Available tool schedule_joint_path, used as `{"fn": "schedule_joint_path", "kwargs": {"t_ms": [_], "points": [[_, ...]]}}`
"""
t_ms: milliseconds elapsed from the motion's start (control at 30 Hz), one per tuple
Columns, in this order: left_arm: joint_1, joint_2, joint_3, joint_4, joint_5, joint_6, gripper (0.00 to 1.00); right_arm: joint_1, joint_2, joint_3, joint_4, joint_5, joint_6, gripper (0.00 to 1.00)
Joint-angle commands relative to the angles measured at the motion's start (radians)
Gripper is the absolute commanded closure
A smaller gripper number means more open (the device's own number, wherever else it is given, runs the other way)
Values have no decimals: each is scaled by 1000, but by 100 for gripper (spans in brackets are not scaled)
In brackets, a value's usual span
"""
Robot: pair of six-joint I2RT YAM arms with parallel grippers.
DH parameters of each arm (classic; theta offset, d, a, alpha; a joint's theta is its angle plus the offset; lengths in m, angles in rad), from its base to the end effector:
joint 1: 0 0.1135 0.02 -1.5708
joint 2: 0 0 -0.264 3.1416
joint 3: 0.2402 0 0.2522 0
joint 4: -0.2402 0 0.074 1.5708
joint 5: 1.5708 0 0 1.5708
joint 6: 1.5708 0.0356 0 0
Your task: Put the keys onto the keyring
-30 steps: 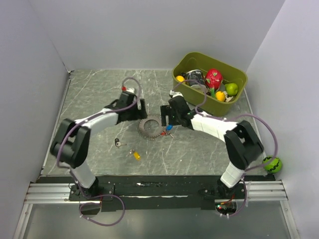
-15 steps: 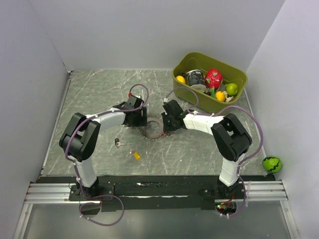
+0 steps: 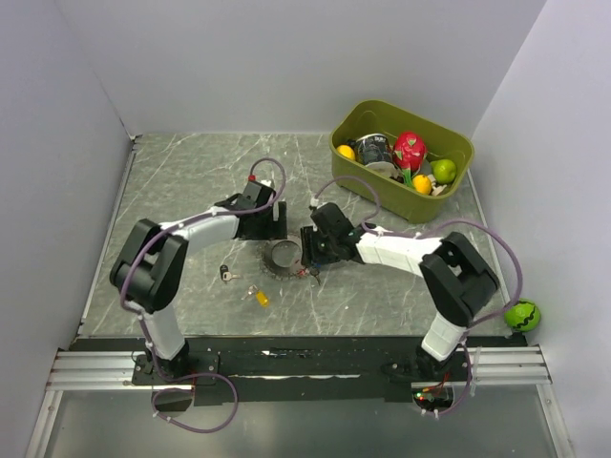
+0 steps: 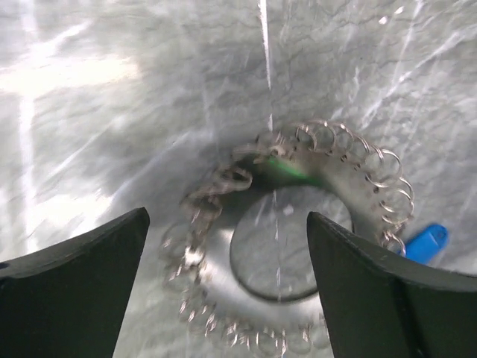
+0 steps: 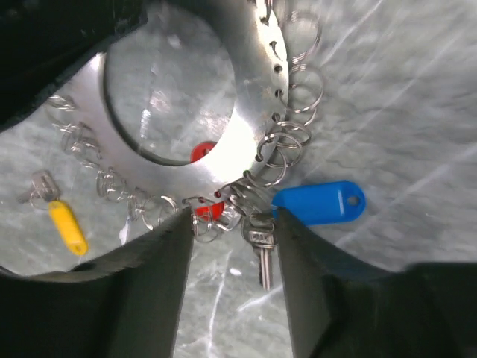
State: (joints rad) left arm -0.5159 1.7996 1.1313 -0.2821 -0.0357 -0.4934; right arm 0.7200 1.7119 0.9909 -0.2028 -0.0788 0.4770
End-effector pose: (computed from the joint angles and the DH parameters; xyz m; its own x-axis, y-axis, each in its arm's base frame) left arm 0.3251 -0.1829 0.1768 -0.8483 -0.0630 -0.5258 0.0831 0.9647 -0.2498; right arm 0.2588 0.2307 0.1709 -0.8511 -0.1377 -0.5067 -0.3402 0.8796 0.3325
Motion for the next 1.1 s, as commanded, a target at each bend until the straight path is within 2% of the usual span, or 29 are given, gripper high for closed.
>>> {"fn": "schedule_joint_path", "kwargs": {"t_ms": [0,33,167,300,467,567,800,933,1067], "points": [[-3,-172,-45,1,-82,-17,5,-1,-127,-9,23,73,-17,37],[-1,-193,-68,1,-87,-19,5,-2,-136,-11,23,74,-20,32],[23,-305,-123,-12,-52,-40,6,-1,-166,2,26,71,-49,31],[74,-407,-218,32,119,-69,8,-1,-149,17,29,53,-80,31],[126,-465,-323,81,250,-117,11,-2,-92,40,20,44,-84,31],[126,-435,-366,126,306,-138,13,-2,-60,72,-12,24,-77,33],[128,-324,-410,239,399,-175,30,-1,-20,72,-27,7,-71,38],[126,-264,-380,245,405,-166,37,-2,-5,63,-23,-18,-71,41],[126,-201,-344,248,422,-152,48,-1,2,57,-17,-35,-69,42]]}}
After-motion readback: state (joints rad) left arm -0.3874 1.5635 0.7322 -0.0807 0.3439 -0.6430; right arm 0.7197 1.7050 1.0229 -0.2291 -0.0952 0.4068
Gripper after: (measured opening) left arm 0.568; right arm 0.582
